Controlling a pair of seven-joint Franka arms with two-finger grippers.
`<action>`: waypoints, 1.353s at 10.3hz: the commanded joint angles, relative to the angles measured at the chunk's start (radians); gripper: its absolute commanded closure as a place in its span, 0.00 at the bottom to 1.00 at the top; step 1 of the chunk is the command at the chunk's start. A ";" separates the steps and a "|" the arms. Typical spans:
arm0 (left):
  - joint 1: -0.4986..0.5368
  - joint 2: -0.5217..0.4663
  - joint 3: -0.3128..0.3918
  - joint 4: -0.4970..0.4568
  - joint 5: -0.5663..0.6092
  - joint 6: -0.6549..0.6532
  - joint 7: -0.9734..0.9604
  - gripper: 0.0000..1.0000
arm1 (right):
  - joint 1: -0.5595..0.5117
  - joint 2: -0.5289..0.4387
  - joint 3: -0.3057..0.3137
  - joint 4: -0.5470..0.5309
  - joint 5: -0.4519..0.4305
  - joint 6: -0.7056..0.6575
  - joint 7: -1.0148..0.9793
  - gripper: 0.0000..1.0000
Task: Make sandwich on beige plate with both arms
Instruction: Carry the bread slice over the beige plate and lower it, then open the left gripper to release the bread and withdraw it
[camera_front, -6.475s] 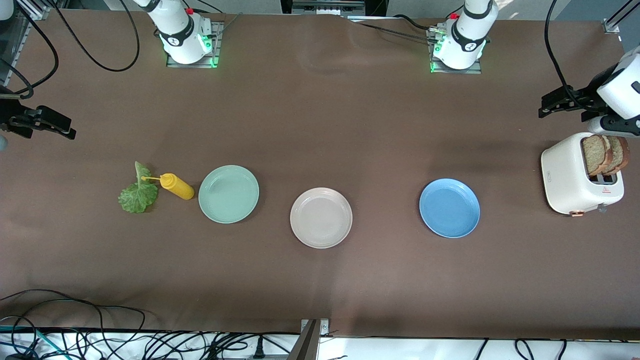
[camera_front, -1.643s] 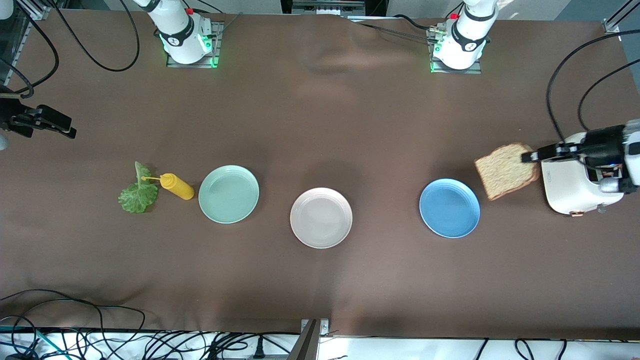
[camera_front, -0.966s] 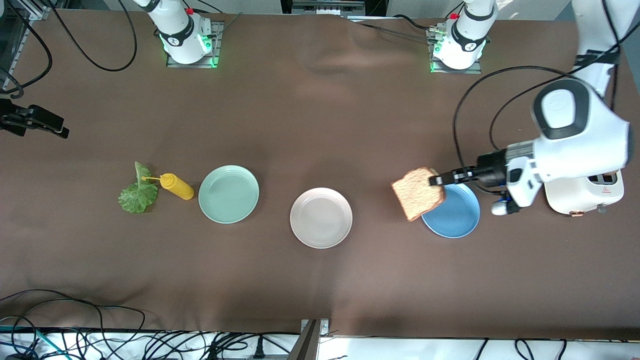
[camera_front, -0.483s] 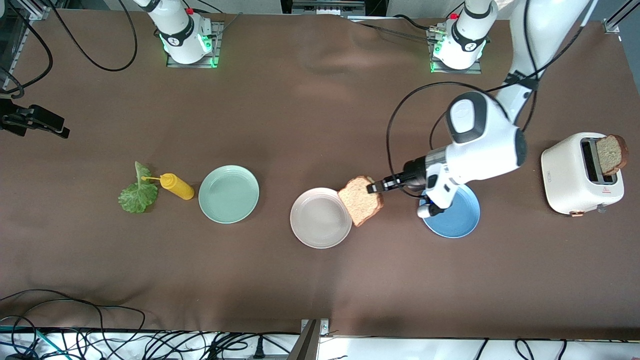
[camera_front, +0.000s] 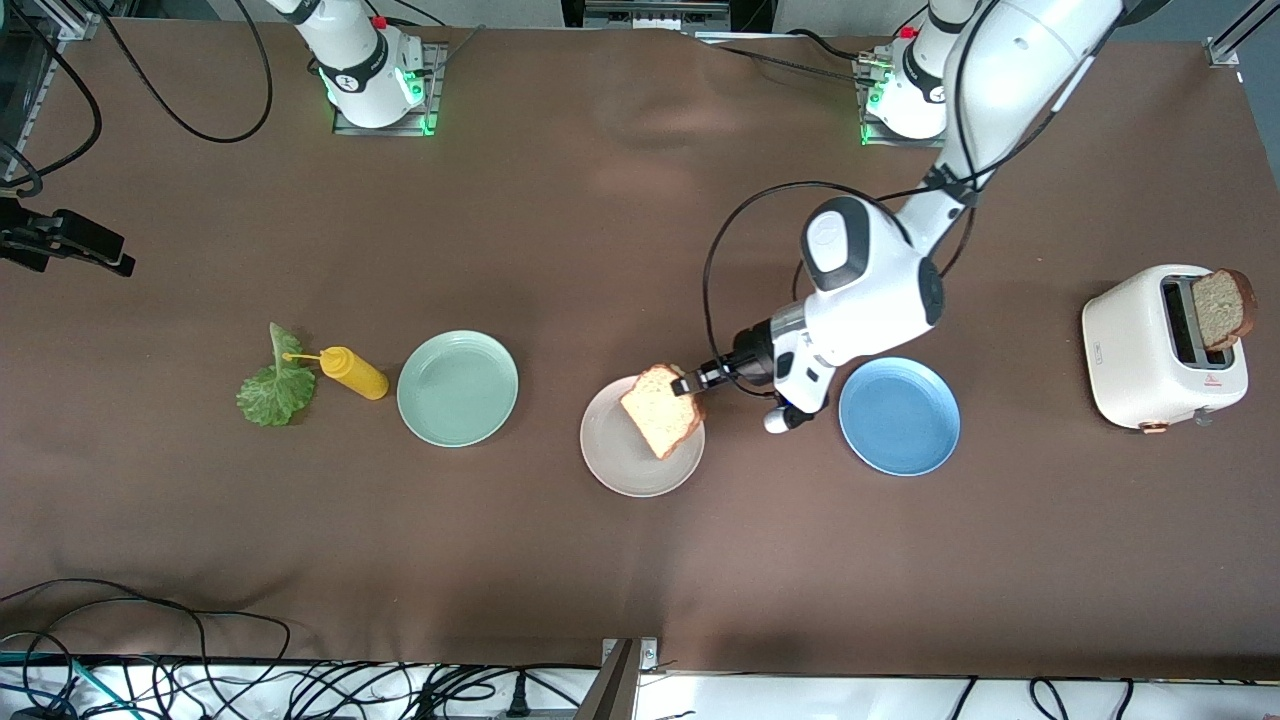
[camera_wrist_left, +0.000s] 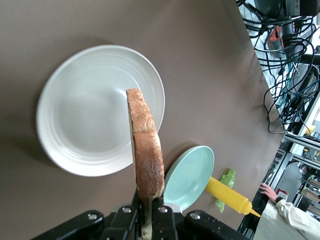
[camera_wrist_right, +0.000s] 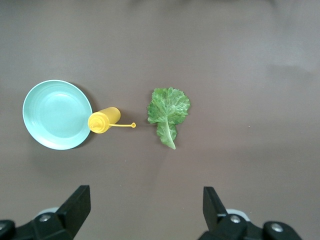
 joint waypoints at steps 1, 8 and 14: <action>-0.051 0.087 0.008 0.077 -0.047 0.061 0.004 1.00 | -0.003 -0.004 -0.002 0.012 0.018 -0.016 -0.008 0.00; -0.087 0.198 0.030 0.203 -0.042 0.065 0.001 1.00 | -0.001 -0.002 -0.001 0.012 0.014 -0.014 -0.013 0.00; -0.053 0.186 0.031 0.188 -0.032 0.059 0.002 0.00 | 0.000 0.013 -0.001 0.006 0.014 -0.016 -0.010 0.00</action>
